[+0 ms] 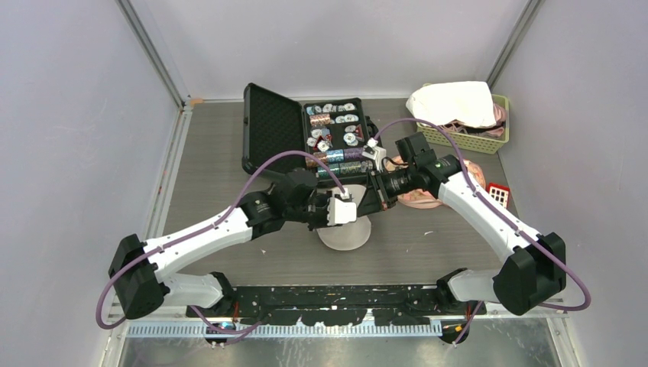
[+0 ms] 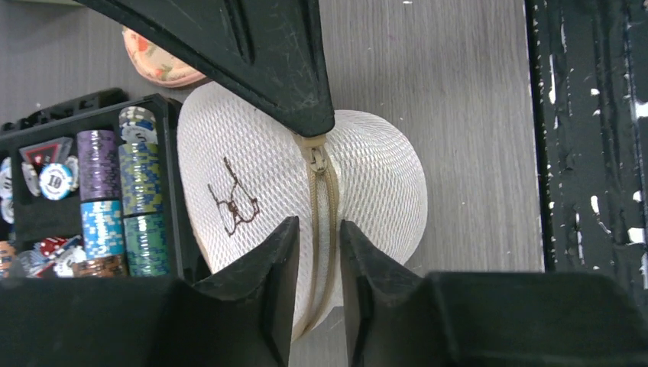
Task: Unzip the laundry bag and remove the bra
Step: Unzip the laundry bag at the center of the board.
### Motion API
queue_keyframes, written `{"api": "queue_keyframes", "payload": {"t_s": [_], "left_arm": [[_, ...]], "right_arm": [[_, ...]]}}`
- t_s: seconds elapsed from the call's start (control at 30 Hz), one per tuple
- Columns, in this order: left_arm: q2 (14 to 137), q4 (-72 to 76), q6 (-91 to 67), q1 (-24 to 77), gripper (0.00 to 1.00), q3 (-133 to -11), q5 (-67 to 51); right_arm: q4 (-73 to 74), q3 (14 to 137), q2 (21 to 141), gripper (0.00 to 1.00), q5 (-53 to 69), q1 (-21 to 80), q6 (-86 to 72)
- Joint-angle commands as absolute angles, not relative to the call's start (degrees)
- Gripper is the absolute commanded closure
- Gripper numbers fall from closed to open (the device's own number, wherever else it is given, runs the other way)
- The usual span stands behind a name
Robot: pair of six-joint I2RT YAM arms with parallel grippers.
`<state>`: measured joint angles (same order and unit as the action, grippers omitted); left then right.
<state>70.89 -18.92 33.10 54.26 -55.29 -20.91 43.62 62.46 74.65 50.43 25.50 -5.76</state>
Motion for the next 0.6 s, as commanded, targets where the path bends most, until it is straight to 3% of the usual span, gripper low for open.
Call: {"api": "queue_keyframes", "payload": {"t_s": [0.0,0.03,0.13,0.57], "left_arm": [[69.8,-14.9,32.7,54.3,0.79,-54.9,-18.5],[69.2,-14.8,33.5,54.3,0.88,-54.2,-18.3],[67.9,-14.6,35.7,54.4,1.0,-52.3,-18.2],[62.7,-16.0,46.3,51.5,1.0,-42.0,-17.3]], "right_arm": [[41.7,65.0,74.3,0.99,51.1,25.6,-5.7],[41.7,65.0,74.4,0.99,51.0,25.5,-5.7],[42.6,65.0,74.7,0.99,50.7,24.6,-5.1],[45.1,64.5,75.8,0.99,51.0,20.7,-2.7]]}}
